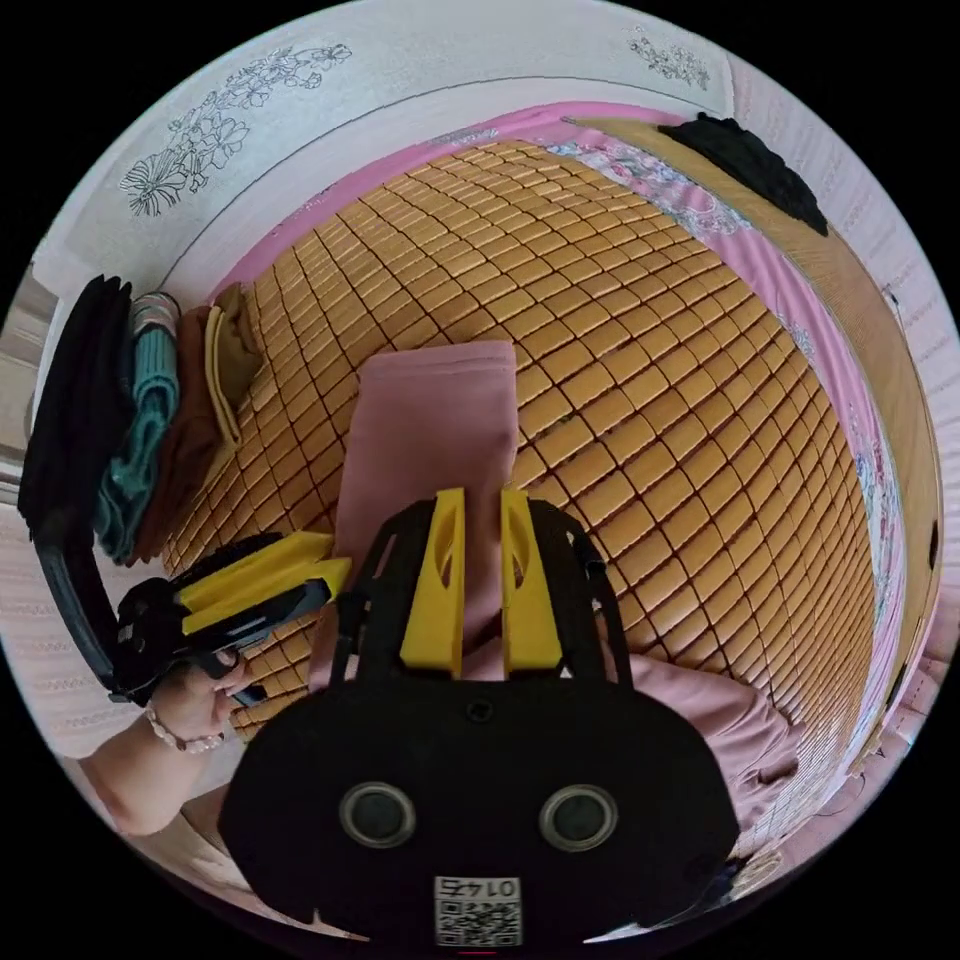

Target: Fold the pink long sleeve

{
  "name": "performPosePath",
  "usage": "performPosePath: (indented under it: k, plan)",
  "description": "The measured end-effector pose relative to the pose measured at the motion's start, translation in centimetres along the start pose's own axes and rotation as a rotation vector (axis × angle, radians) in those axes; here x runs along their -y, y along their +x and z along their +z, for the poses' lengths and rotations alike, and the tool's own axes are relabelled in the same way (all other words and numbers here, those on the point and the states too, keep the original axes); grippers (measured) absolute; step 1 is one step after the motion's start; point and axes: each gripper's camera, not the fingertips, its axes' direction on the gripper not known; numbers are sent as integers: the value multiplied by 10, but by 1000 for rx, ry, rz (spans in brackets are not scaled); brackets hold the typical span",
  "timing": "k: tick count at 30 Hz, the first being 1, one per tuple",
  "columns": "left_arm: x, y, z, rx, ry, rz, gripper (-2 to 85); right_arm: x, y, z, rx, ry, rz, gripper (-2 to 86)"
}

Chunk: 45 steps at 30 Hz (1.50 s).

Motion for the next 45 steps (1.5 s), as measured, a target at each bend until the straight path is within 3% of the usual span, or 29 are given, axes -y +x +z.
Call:
performPosePath:
  k: [4, 9, 12, 17, 22, 25, 28, 32, 38, 42, 45]
  plan:
    - [-3, -10, -15, 3, -1, 54, 8, 28, -43, -19, 32, 62, -187, 14]
    - [-71, -26, -113, -4, 250, 55, 3, 52, -117, -67, 211, 227, -611, 21]
    - [-110, -33, -139, 6, 250, 13, 23, 67, -145, -66, 267, 214, -701, 48]
    - [-131, -61, -131, 80, 88, -81, 50, 75, -132, -45, 270, 110, -520, 59]
    - [-137, -93, -148, 198, 125, -179, 51, 25, -104, -17, 86, -14, -306, 33]
    - [-134, -110, -149, 272, 150, -222, 64, 2, -98, 8, 73, -79, -214, 9]
    - [-125, -126, -131, 295, 82, -264, 71, 2, -98, 11, 78, -29, -211, -1]
    - [-118, -115, -125, 389, 74, -154, 63, 18, -98, 9, 83, -78, -213, -6]
    - [-119, -114, -141, 347, 150, -244, 70, 8, -93, -23, 23, 53, -200, 14]
    - [-113, -122, -128, 318, 106, -286, 102, 11, -101, -9, -29, -5, -247, 75]
    - [-111, -119, -116, 317, 76, -247, 81, 2, -111, 11, -75, -51, -282, 75]
